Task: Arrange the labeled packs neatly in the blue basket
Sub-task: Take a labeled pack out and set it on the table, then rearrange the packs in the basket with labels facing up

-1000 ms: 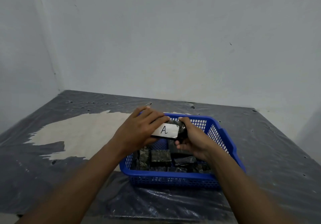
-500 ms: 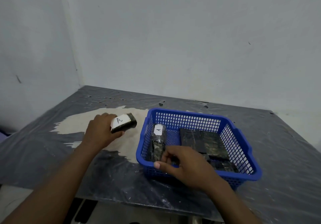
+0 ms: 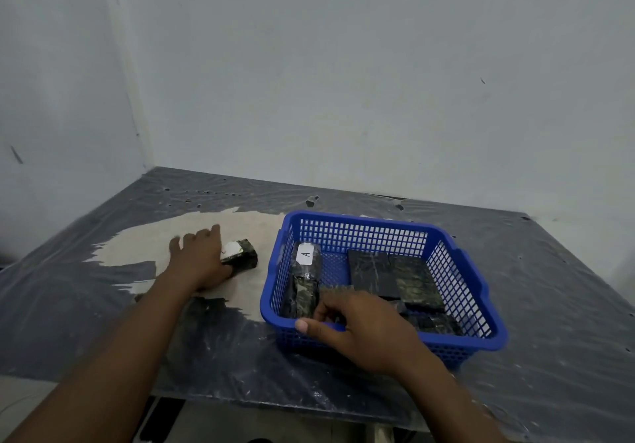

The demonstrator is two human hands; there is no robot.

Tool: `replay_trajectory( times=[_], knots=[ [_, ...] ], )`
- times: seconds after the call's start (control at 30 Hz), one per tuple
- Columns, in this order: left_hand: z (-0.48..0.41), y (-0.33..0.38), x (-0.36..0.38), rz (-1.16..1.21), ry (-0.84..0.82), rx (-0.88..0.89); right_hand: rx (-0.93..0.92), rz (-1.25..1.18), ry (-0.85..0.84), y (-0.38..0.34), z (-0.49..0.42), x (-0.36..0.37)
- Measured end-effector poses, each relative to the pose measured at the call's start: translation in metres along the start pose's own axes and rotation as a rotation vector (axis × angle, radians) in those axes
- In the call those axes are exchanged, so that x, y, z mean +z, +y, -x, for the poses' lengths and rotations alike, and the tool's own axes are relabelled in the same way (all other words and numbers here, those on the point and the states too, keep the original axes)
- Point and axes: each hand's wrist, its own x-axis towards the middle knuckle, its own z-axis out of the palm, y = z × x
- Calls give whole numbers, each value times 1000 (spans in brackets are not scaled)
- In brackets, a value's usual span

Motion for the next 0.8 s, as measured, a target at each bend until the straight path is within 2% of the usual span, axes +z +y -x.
replay_trajectory(
  times=[0.1,0.17,0.23,0.33,0.47,0.63,0.8],
  knots=[
    [3,44,-14,349,171,114,47,-53,-35,-2,0,-2],
    [6,77,-21,552,140,136,101,-148,-72,-3,-2,-7],
    [5,104,-24,614,56,133,148,-245,-124,0,-9,-16],
    [2,123,-17,548,-11,136,206,-207,-106,21,-29,-33],
    [3,121,-7,405,93,129,383,4,-14,64,-63,-42],
    [7,120,-3,251,145,167,528,255,-136,82,-88,-28],
    [8,118,0,212,184,186,544,469,-181,75,-97,-20]
  ],
)
